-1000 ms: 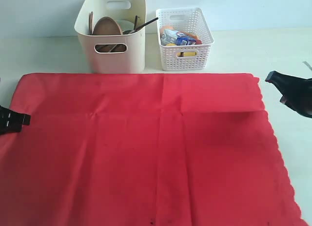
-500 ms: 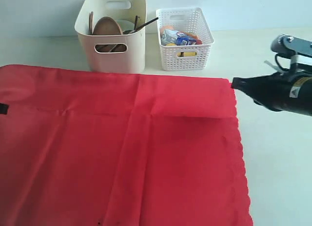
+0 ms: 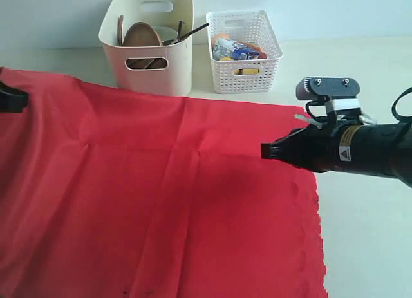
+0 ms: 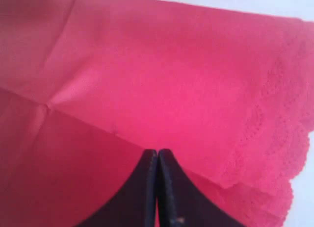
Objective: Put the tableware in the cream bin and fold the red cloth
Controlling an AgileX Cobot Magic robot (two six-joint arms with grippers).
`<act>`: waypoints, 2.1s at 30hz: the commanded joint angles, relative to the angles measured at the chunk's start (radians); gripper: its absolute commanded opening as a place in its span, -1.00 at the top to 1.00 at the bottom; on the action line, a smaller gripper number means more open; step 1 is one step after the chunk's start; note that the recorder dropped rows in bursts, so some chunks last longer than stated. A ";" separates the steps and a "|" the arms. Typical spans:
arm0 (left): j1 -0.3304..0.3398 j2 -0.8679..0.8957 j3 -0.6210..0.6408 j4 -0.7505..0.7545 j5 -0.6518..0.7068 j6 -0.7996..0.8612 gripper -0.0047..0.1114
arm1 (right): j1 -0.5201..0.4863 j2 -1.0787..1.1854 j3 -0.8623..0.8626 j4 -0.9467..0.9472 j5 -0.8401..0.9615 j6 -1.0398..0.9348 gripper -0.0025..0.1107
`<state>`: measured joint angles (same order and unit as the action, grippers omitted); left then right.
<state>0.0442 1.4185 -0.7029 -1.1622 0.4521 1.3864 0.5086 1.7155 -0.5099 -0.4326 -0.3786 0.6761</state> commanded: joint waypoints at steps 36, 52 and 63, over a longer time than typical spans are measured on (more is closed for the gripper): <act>-0.977 0.437 -0.481 -0.012 -0.136 -0.139 -0.07 | -0.058 -0.790 0.005 0.006 0.612 -0.002 0.96; -0.833 0.318 -0.520 0.160 0.015 -0.140 -0.78 | -0.058 -0.790 0.005 -0.154 0.654 0.110 0.96; -0.654 0.292 -0.113 0.125 -0.034 -0.038 0.89 | -0.055 -0.471 0.005 -0.052 0.306 0.110 0.96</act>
<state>-0.5739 1.7027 -0.8634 -0.9809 0.4826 1.2886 0.4550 1.1606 -0.5090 -0.4894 0.0223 0.7816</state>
